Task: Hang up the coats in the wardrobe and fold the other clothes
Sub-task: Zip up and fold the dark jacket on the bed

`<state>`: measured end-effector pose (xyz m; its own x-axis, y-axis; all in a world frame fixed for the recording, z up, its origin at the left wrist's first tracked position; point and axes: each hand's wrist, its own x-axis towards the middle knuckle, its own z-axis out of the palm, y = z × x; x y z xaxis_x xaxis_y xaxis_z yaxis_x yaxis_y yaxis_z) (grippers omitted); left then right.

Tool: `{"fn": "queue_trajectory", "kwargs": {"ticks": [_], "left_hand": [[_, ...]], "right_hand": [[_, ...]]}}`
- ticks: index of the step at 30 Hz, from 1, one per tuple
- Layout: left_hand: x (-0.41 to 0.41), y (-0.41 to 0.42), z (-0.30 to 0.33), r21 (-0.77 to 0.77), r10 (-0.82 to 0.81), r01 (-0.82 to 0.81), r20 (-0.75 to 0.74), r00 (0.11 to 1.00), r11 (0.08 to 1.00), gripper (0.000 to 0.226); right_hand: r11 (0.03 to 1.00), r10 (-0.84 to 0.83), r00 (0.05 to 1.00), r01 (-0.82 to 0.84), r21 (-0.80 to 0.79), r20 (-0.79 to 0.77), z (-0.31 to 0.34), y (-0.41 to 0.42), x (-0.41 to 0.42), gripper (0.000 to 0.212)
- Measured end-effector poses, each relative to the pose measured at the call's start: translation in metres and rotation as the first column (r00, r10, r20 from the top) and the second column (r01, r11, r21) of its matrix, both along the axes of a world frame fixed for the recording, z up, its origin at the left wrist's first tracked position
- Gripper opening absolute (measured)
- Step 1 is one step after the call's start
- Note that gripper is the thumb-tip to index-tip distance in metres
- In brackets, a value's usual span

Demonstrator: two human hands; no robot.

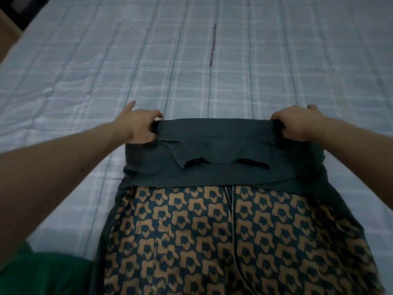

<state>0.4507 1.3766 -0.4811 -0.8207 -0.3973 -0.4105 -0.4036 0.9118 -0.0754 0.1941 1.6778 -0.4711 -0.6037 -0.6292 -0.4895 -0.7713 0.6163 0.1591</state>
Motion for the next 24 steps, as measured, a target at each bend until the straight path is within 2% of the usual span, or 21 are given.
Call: {"fn": "queue_trajectory", "kwargs": {"ticks": [2,3,5,8,12,16,19,22,24], "left_hand": [[-0.008,0.003,0.016,-0.060,-0.078,0.088,0.141,0.987,0.994,0.041],[-0.009,0.007,0.025,-0.065,-0.076,0.088,0.162,0.984,0.994,0.035],[-0.007,0.015,0.043,-0.040,-0.033,0.039,0.123,0.992,0.998,0.027],[0.011,0.024,0.068,-0.043,-0.005,0.007,0.031,1.000,0.999,0.022],[0.056,0.048,0.100,-0.026,0.000,-0.004,-0.147,0.989,1.000,0.026],[0.118,0.092,0.122,0.047,-0.036,0.049,-0.233,0.972,0.998,0.034],[0.160,0.125,0.122,0.040,-0.086,0.099,-0.262,0.961,0.994,0.042],[0.199,0.155,0.101,-0.021,-0.212,0.218,-0.340,0.916,0.976,0.053],[0.224,0.172,0.078,-0.060,-0.313,0.311,-0.324,0.893,0.949,0.059]], "right_hand": [[0.996,0.045,0.997,-0.040,0.076,-0.066,0.016,-0.008,0.001,0.026],[0.993,0.079,0.993,-0.071,0.092,-0.089,0.024,-0.008,0.001,0.023],[0.985,0.160,0.978,-0.150,0.081,-0.135,0.040,0.001,0.002,0.024],[0.968,0.241,0.961,-0.248,-0.034,-0.133,0.065,0.026,0.009,0.032],[0.918,0.280,0.957,-0.289,-0.271,-0.074,0.097,0.076,0.042,0.027],[0.785,0.446,0.861,-0.507,-0.355,-0.243,0.104,0.130,0.077,0.034],[0.710,0.505,0.811,-0.585,-0.393,-0.294,0.103,0.157,0.104,0.041],[0.699,0.493,0.826,-0.564,-0.439,-0.275,0.088,0.183,0.137,0.040],[0.720,0.497,0.837,-0.545,-0.429,-0.229,0.067,0.204,0.161,0.041]]}}
